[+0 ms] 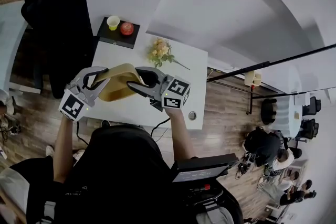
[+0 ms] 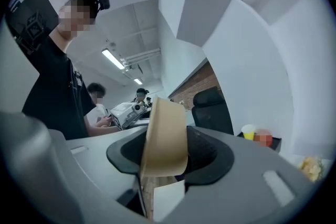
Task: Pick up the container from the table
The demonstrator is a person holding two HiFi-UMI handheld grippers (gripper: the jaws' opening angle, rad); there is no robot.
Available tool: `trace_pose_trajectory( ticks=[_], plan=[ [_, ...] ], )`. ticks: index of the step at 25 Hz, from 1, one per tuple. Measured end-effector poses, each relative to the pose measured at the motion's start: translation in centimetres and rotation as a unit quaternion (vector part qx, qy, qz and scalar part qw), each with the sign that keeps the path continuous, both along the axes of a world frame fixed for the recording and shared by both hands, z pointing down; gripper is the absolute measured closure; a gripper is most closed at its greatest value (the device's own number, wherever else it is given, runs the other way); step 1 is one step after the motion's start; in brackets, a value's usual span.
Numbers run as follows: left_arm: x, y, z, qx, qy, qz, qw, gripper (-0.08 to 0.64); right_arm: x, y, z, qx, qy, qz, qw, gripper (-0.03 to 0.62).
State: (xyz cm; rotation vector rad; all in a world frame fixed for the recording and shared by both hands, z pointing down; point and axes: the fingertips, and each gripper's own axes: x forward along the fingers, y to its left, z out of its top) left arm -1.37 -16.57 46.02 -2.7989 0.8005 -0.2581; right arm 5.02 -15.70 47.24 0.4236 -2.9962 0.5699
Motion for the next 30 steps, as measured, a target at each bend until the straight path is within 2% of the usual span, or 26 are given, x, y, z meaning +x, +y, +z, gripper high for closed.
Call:
trace_pose_trajectory(
  ticks=[3, 6, 8, 13, 16, 19, 30],
  plan=[
    [-0.1, -0.2, -0.2, 0.007, 0.001, -0.018, 0.9998, 0.499, 0.1, -1.0, 0.2, 0.018, 0.01, 0.039, 0.999, 0.401],
    [0.2, -1.1, -0.1, -0.003, 0.024, -0.049, 0.9985, 0.499, 0.6, -3.0, 0.1, 0.056, 0.038, 0.113, 0.991, 0.456],
    [0.3, -2.5, 0.0, 0.005, 0.032, -0.071, 0.997, 0.5, 0.8, -4.5, 0.0, 0.081, 0.061, 0.146, 0.984, 0.452],
    [-0.1, -7.1, -0.7, 0.017, 0.056, -0.122, 0.9908, 0.491, 0.5, -8.2, -1.5, 0.151, 0.1, 0.192, 0.965, 0.451],
    [-0.3, -8.9, -1.4, 0.028, 0.072, -0.137, 0.9875, 0.489, 0.4, -9.8, -2.7, 0.181, 0.106, 0.214, 0.954, 0.453],
    [-0.3, -9.8, -1.3, 0.032, 0.077, -0.148, 0.9855, 0.489, 0.4, -10.6, -2.9, 0.192, 0.114, 0.228, 0.948, 0.451],
    [0.2, -10.4, 1.0, 0.002, 0.074, -0.159, 0.9845, 0.491, 0.8, -10.7, -1.6, 0.208, 0.116, 0.244, 0.94, 0.449]
  ],
)
